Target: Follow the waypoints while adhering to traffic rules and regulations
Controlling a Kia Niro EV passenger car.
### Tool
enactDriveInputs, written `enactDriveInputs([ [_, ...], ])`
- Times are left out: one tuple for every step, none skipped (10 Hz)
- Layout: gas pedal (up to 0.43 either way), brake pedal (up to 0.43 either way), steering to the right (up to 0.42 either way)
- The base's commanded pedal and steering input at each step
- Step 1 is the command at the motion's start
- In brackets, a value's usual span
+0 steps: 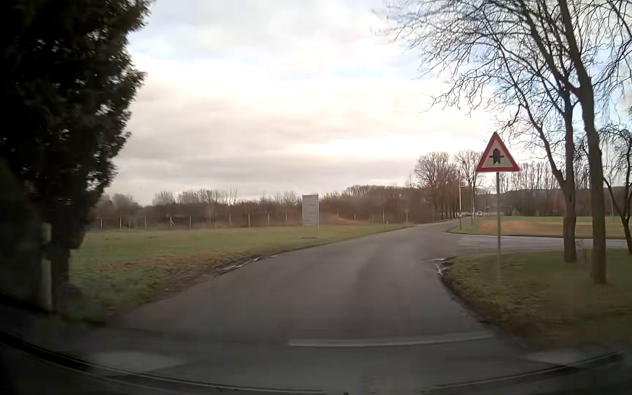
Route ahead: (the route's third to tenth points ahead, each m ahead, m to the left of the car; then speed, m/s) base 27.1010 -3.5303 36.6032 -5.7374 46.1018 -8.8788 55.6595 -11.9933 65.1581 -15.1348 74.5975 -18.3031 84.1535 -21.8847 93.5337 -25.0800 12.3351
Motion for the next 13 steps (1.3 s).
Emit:
enactDriveInputs([
  [0.22,0.0,0.036],
  [0.169,0.0,0.036],
  [0.169,0.0,0.036],
  [0.169,0.0,0.036],
  [0.169,0.0,0.036],
  [0.169,0.0,0.036],
  [0.169,0.0,0.038],
  [0.169,0.0,0.039],
  [0.169,0.0,0.041],
  [0.169,0.0,0.042],
  [0.169,0.0,0.042],
  [0.169,0.0,0.042],
  [0.169,0.0,0.043],
])
